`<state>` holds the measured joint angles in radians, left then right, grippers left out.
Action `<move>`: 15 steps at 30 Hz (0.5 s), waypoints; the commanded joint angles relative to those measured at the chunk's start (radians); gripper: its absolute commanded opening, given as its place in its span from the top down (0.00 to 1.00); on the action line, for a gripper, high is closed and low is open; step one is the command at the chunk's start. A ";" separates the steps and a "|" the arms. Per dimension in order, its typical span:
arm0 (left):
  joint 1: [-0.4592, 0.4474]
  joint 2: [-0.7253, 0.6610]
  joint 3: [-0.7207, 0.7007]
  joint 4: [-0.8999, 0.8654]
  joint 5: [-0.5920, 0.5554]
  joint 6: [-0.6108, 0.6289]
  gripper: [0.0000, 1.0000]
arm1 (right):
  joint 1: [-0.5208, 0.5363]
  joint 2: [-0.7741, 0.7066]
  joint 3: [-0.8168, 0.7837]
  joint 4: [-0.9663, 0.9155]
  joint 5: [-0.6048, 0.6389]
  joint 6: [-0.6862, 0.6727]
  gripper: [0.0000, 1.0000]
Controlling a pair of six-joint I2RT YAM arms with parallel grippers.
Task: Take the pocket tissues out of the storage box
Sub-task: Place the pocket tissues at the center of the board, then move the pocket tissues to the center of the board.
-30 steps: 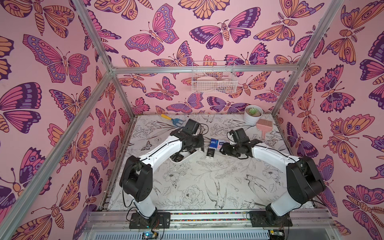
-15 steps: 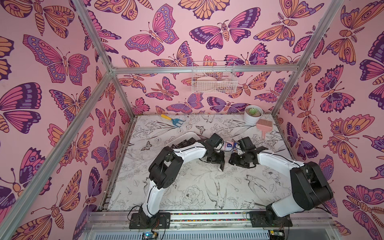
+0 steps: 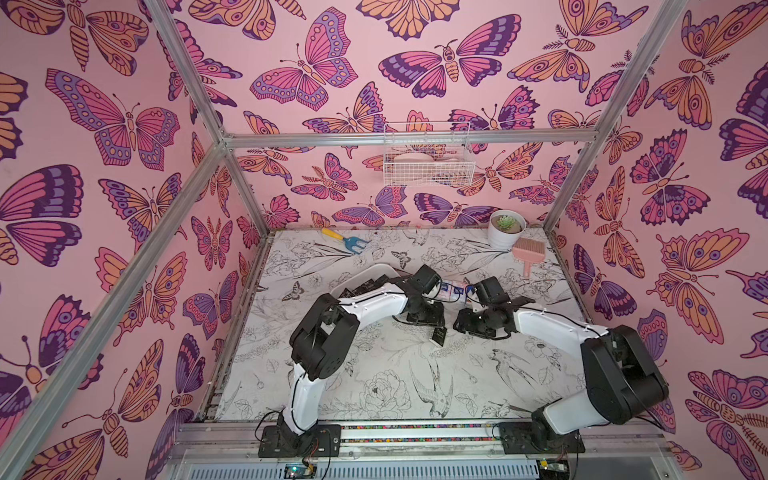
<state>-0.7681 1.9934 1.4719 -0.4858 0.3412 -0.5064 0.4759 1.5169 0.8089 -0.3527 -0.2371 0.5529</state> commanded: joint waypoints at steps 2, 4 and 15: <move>0.033 -0.089 0.026 -0.080 -0.041 0.050 0.54 | 0.034 -0.024 -0.040 0.128 -0.046 0.087 0.41; 0.048 -0.117 0.019 -0.092 -0.059 0.057 0.54 | 0.045 -0.022 -0.058 0.188 -0.055 0.125 0.41; 0.184 -0.288 -0.076 -0.113 -0.148 0.059 0.54 | 0.114 0.088 -0.044 0.295 -0.063 0.225 0.42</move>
<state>-0.6052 1.7424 1.4258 -0.5636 0.2264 -0.4660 0.5781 1.5612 0.7475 -0.0849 -0.2928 0.7372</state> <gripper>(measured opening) 0.464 0.578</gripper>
